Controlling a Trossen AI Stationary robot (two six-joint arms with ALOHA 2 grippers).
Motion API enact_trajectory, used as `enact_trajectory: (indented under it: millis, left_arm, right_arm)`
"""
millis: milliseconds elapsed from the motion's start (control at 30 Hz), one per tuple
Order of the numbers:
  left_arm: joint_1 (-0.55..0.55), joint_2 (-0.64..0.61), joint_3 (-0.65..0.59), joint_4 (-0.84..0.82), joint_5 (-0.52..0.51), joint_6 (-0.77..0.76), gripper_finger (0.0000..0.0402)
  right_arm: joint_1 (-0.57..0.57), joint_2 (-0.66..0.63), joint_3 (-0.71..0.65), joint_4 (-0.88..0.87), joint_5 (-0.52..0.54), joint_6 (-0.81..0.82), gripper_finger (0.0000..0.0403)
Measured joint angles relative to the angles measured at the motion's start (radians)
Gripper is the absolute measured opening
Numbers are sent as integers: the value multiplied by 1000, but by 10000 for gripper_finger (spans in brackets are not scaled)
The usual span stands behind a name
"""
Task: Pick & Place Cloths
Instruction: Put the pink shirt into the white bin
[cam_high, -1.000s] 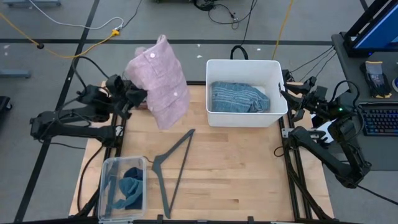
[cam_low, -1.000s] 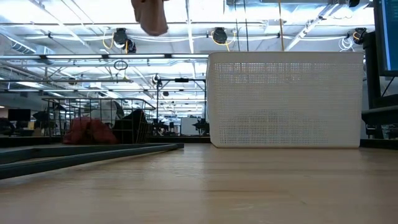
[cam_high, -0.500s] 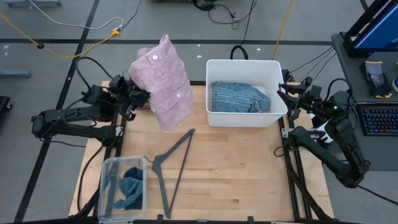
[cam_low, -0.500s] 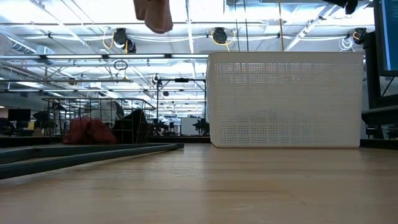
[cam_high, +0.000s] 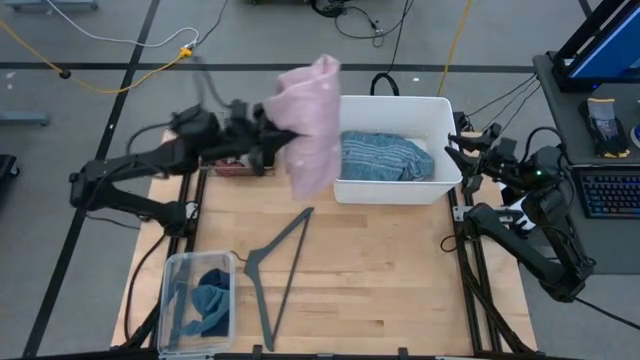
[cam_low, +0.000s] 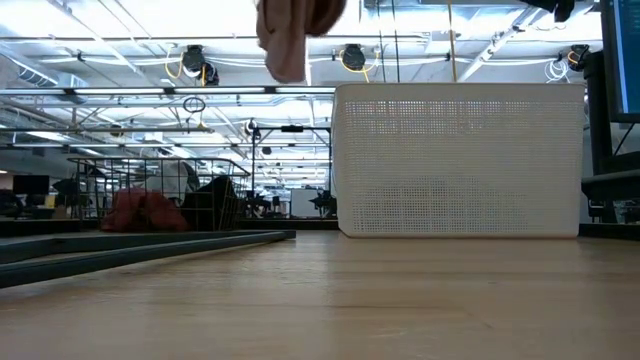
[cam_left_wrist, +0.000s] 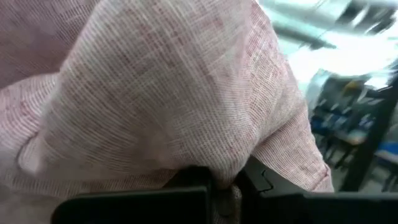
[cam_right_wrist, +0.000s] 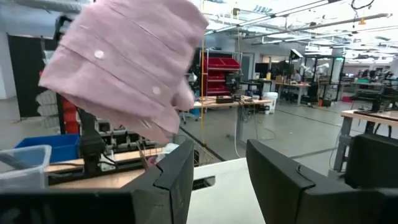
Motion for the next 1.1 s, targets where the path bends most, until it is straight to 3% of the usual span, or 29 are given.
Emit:
enact_trajectory:
  millis: [133,267,500,800,1100]
  left_arm:
    - [38,132,199,-211,-2,20,15]
    - [69,263,362,-318,16,63,15]
    - [143,466,561,-341,99,85,15]
    - [208,713,785,-344,208,92,15]
    - [212,891,903,-357,235,124,15]
  right_arm:
    - [0,0,0,-28,0,-32,139]
    - [0,0,0,-51,-6,-39,139]
    - [0,0,0,-79,-156,-3,139]
    - [0,-4,0,-49,-266,116,139]
    - [1,-23,0,32,-265,149,139]
